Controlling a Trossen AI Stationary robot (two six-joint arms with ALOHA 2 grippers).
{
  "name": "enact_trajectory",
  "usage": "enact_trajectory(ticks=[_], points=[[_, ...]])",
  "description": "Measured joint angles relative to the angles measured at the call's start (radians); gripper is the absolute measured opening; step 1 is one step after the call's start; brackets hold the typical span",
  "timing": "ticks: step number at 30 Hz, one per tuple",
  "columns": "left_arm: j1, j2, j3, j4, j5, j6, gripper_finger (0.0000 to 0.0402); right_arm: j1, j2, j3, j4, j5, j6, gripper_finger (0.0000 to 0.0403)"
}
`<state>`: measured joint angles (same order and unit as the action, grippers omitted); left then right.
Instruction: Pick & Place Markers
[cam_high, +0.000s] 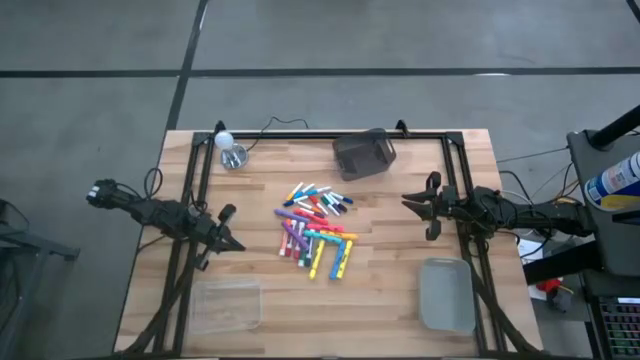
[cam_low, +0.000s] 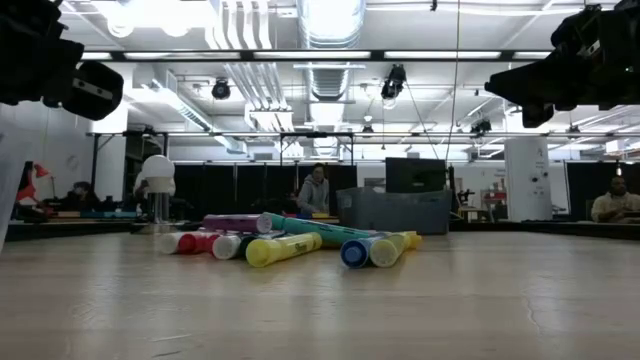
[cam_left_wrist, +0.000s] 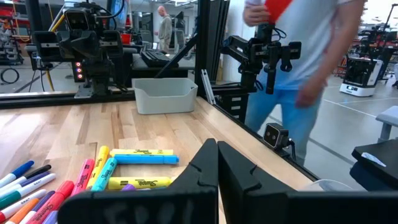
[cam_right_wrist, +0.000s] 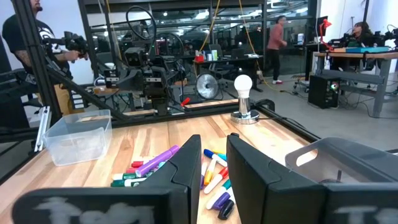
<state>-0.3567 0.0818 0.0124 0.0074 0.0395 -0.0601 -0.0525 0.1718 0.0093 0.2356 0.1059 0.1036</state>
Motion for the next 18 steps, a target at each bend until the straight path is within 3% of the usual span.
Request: enact_trajectory(ticks=[15, 18], points=[[0.000, 0.000, 0.000, 0.000, 0.000, 0.000, 0.0000, 0.000, 0.000, 0.000, 0.000, 0.000, -0.006, 0.0068], [0.000, 0.000, 0.000, 0.000, 0.000, 0.000, 0.0000, 0.000, 0.000, 0.000, 0.000, 0.000, -0.137, 0.0068]])
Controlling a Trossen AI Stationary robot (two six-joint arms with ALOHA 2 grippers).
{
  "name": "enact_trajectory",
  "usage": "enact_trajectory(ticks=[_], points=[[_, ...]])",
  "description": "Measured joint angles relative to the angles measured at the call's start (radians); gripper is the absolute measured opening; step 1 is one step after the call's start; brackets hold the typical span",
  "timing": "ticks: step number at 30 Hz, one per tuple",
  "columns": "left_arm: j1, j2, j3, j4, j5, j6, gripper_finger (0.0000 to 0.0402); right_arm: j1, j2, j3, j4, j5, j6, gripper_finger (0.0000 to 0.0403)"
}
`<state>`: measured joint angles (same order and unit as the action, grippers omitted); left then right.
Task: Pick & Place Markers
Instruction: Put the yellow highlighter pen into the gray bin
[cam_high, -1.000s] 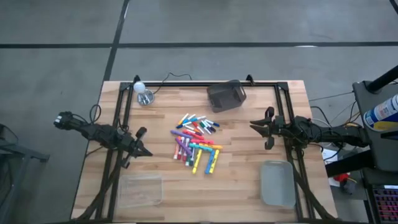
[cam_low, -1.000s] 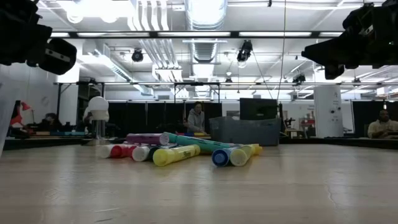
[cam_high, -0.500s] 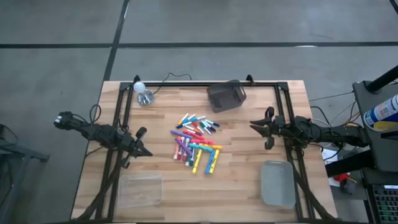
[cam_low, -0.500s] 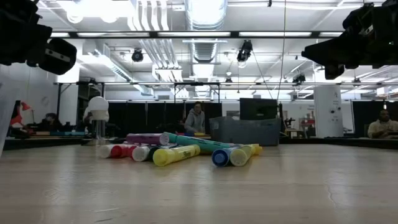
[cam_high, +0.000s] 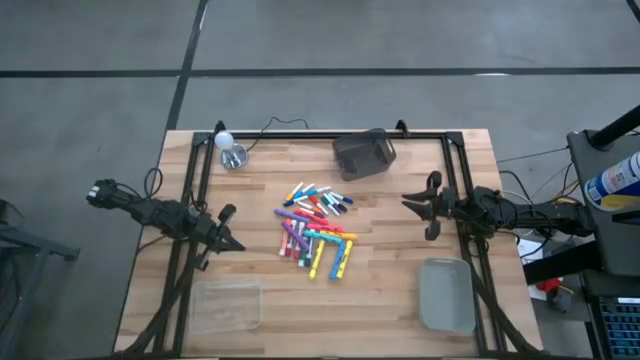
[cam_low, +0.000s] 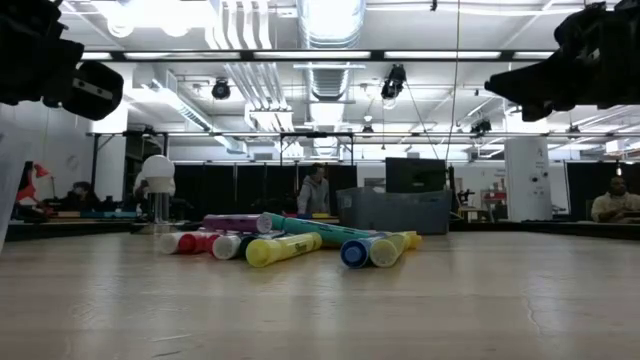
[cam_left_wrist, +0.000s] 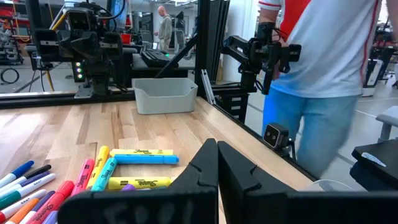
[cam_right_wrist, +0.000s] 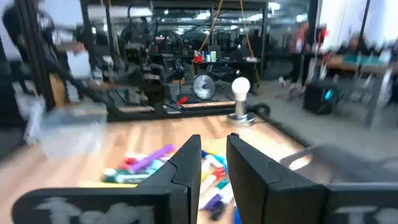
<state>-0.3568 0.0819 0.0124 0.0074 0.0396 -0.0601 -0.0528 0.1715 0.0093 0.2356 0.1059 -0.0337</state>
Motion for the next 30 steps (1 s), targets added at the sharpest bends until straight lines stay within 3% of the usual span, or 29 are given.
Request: enact_trajectory(ticks=[4, 9, 10, 14, 19, 21, 26, 30], points=[[0.000, 0.000, 0.000, 0.000, 0.000, 0.000, 0.0000, 0.000, 0.000, 0.000, 0.000, 0.000, -0.161, 0.0068], [0.000, 0.000, 0.000, 0.000, 0.000, 0.000, 0.0000, 0.000, 0.000, 0.000, 0.002, 0.000, -0.175, 0.0068], [0.000, 0.000, 0.000, 0.000, 0.000, 0.000, 0.0000, 0.000, 0.000, 0.000, 0.006, -0.002, -0.124, 0.0068], [0.000, 0.000, 0.000, -0.002, -0.024, 0.000, 0.0000, 0.000, 0.000, 0.000, 0.079, -0.031, 0.369, 0.0068], [0.001, 0.000, 0.000, 0.005, -0.072, 0.002, 0.0000, 0.000, 0.000, 0.000, 0.172, -0.026, 0.868, 0.0068], [0.001, 0.000, -0.002, 0.035, -0.128, 0.018, 0.0000, 0.000, 0.000, 0.000, 0.237, 0.019, 1.035, 0.0068], [0.001, 0.005, -0.002, 0.396, -0.191, 0.005, 0.0000, 0.000, -0.001, 0.000, 0.392, 0.223, 1.221, 0.0068], [0.001, 0.005, -0.002, 0.744, -0.292, -0.006, 0.0000, 0.000, -0.001, 0.001, 0.399, 0.337, 1.148, 0.0068]])
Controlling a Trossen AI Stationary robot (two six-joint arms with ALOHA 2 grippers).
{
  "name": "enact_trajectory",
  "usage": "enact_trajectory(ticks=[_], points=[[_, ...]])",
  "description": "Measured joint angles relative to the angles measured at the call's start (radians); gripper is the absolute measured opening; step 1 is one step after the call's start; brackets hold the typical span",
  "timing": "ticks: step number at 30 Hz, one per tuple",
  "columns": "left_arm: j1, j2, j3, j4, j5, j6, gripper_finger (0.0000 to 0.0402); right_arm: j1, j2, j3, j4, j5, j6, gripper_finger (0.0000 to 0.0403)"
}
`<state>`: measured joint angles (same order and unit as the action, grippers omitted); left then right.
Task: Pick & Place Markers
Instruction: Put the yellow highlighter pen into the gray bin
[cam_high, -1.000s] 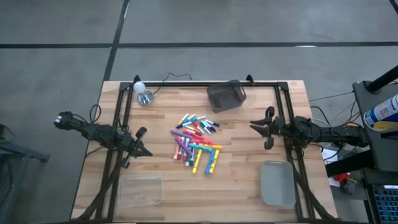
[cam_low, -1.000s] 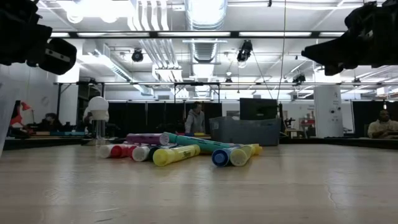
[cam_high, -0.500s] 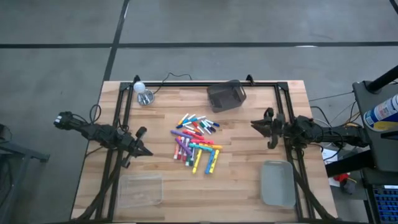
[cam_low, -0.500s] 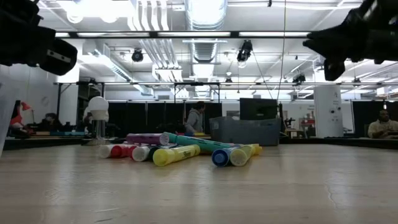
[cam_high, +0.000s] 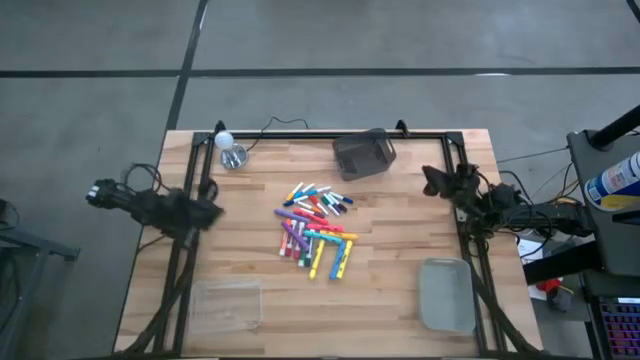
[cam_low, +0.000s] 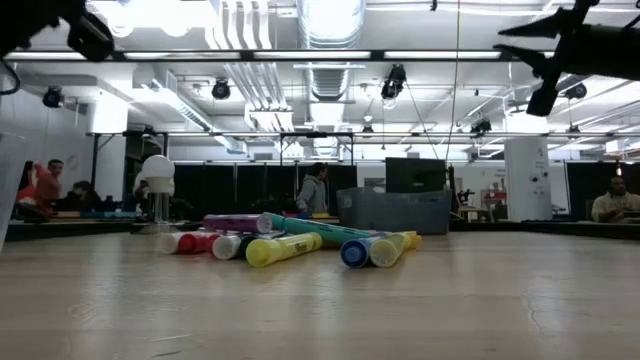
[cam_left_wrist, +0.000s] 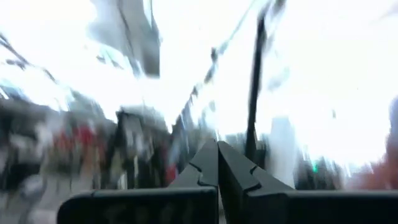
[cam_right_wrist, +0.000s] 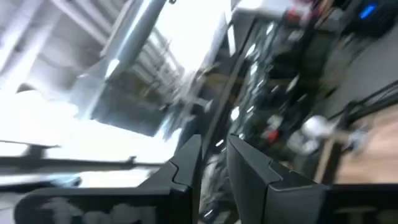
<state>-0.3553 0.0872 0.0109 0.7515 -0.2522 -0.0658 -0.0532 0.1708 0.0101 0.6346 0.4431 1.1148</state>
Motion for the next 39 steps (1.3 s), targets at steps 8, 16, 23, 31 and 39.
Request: enact_trajectory(ticks=[8, 16, 23, 31, 39], points=[[0.000, -0.001, 0.000, 0.666, -0.038, -0.182, 0.0000, 0.001, 0.008, -0.001, 0.003, -0.065, 0.192, 0.0068], [0.000, 0.032, 0.025, 0.356, -0.462, -0.320, 0.0000, 0.000, 0.092, 0.032, -0.020, -0.145, 0.205, 0.0068], [-0.001, 0.161, 0.131, -0.132, -0.692, -0.714, 0.0000, 0.000, 0.267, 0.232, -0.446, -0.379, 0.108, 0.0068], [0.000, 0.271, 0.236, -0.131, -0.778, -0.692, 0.0000, 0.000, 0.543, 0.562, -0.982, -0.395, -0.144, 0.0068], [0.000, 0.264, 0.308, -0.145, -0.574, -0.661, 0.0000, 0.001, 0.871, 0.768, -1.003, -0.440, -0.204, 0.0069]])
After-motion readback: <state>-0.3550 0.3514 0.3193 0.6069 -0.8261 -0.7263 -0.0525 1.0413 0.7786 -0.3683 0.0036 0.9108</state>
